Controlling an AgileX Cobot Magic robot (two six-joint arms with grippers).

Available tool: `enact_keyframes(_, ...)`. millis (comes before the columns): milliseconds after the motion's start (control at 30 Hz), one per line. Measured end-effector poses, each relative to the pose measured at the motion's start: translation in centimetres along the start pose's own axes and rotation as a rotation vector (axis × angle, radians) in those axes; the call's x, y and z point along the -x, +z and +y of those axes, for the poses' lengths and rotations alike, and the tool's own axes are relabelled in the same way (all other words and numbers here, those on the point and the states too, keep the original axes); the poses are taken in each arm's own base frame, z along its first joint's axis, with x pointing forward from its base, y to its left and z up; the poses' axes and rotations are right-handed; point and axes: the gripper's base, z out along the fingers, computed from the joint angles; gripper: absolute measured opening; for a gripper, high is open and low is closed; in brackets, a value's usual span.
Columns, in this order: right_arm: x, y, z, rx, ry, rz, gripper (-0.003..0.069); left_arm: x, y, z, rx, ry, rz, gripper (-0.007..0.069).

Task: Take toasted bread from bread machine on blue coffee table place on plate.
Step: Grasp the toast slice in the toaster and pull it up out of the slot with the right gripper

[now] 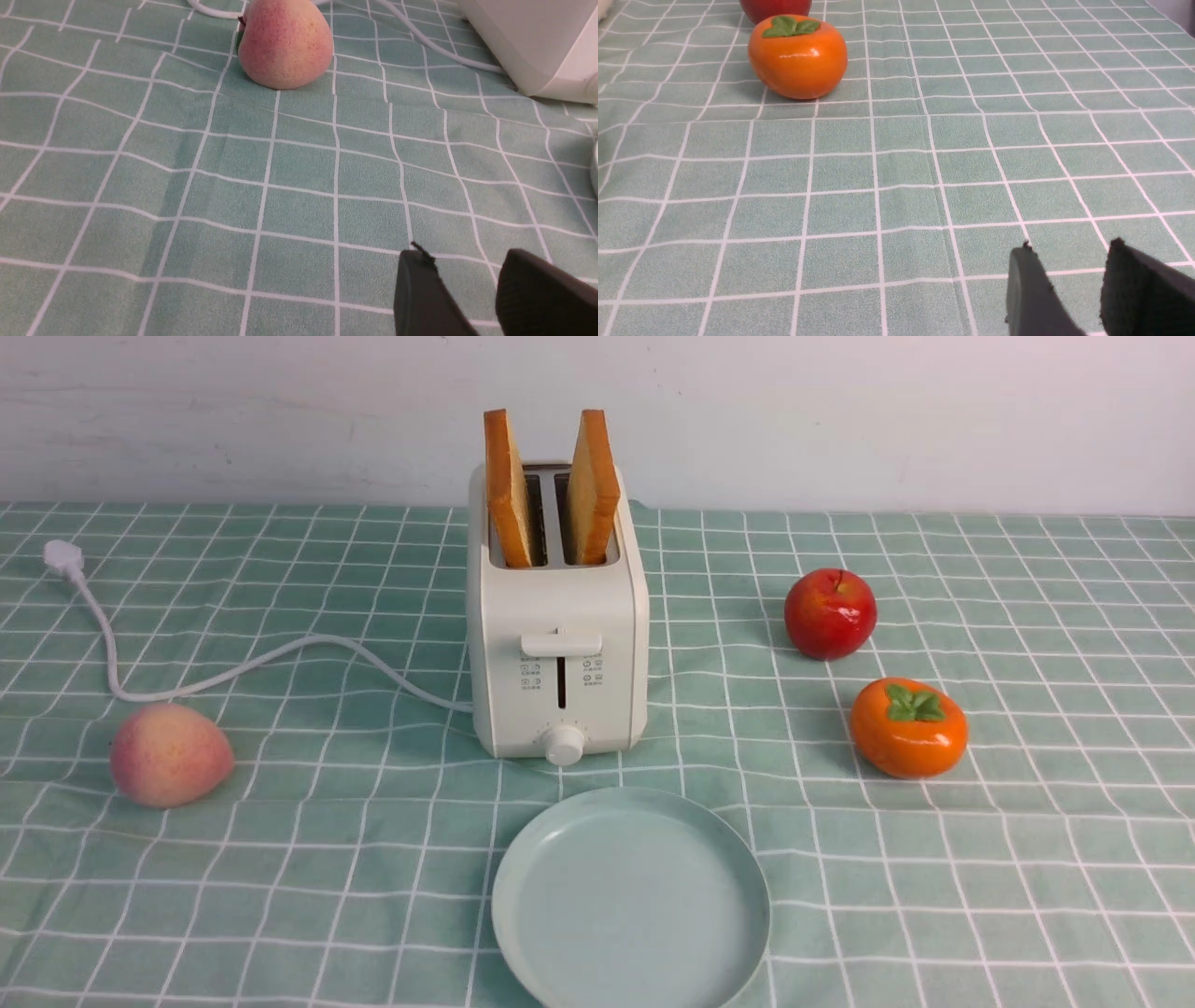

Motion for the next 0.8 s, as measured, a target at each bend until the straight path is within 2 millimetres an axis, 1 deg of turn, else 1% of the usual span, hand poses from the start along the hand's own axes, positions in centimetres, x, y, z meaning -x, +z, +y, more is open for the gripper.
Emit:
enact_keyframes(367,0.1,0.0,0.0,0.002,0.0,-0.017,0.024,0.2,0.0,-0.1,-0.006,0.001,-0.018,0.0237)
enact_keyframes(600,0.8,0.1,0.1,0.016,0.0,-0.112,0.024,0.7,0.0,-0.2,-0.026,0.002,-0.075,0.0237)
enact_keyframes(667,1.4,0.0,0.2,0.024,0.0,-0.176,0.024,1.2,-0.1,-0.4,-0.045,0.002,-0.128,0.0237)
enact_keyframes(700,1.4,0.0,0.2,0.024,0.0,-0.182,0.024,1.2,-0.1,-0.4,-0.047,0.002,-0.133,0.0237)
enact_keyframes(800,2.0,-0.2,0.3,0.033,0.0,-0.251,0.024,2.2,-0.3,-0.8,-0.086,0.004,-0.243,0.0237)
